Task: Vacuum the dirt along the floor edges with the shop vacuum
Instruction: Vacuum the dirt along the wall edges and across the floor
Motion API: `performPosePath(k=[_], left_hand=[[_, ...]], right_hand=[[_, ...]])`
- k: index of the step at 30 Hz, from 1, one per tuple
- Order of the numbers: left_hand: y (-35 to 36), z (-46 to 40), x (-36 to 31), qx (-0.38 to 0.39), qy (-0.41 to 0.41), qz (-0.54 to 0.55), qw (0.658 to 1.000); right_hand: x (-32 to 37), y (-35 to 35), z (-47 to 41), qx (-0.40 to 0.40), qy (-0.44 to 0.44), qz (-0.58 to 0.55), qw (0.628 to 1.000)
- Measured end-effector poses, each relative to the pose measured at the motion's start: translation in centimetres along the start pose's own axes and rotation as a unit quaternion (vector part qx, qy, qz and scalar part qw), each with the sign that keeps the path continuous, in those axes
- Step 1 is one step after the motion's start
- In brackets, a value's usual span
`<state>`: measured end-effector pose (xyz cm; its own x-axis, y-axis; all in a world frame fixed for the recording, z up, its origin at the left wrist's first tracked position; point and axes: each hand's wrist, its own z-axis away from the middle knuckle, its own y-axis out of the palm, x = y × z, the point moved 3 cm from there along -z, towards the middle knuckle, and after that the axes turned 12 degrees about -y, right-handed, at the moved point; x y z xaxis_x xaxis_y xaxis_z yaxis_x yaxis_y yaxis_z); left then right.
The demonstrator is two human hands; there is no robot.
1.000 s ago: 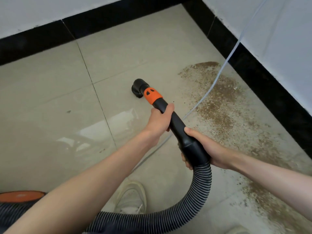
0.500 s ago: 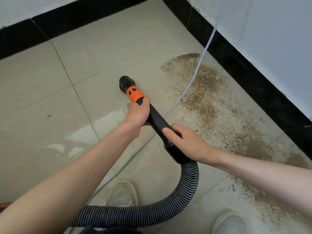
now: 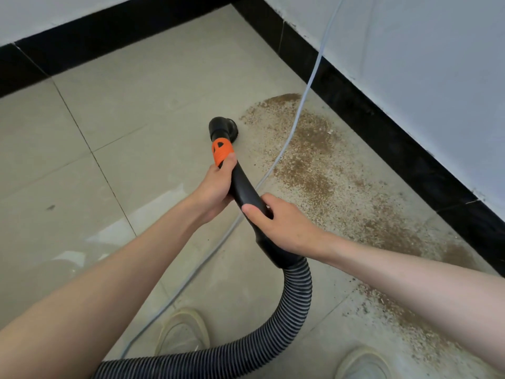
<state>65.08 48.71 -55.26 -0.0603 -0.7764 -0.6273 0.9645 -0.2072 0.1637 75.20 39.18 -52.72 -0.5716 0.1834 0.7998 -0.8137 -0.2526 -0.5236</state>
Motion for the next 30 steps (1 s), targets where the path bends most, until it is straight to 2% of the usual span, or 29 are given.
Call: performPosePath(k=[3, 7, 10, 20, 30], left_hand=[[0.2, -1.4, -1.2, -0.024, -0.010, 0.003, 1.000], [0.6, -3.0, -2.4, -0.126, -0.016, -0.084, 0.988], [0.8, -3.8, -2.6, -0.146, -0.011, -0.122, 0.982], [3.8, -6.6, -3.0, -0.132, 0.010, -0.180, 0.975], [10.3, -10.8, -5.7, -0.050, 0.024, -0.215, 0.975]], right_hand=[[-0.2, -0.8, -1.9, -0.001, 0.003, 0.035, 0.999], [-0.5, -1.5, -3.7, 0.009, 0.001, 0.051, 0.999], [-0.9, -1.7, -4.2, 0.016, 0.004, 0.062, 0.998], [-3.0, -3.9, -4.6, -0.010, 0.023, 0.058, 0.998], [-5.8, -8.5, -5.6, -0.082, 0.064, 0.047, 0.993]])
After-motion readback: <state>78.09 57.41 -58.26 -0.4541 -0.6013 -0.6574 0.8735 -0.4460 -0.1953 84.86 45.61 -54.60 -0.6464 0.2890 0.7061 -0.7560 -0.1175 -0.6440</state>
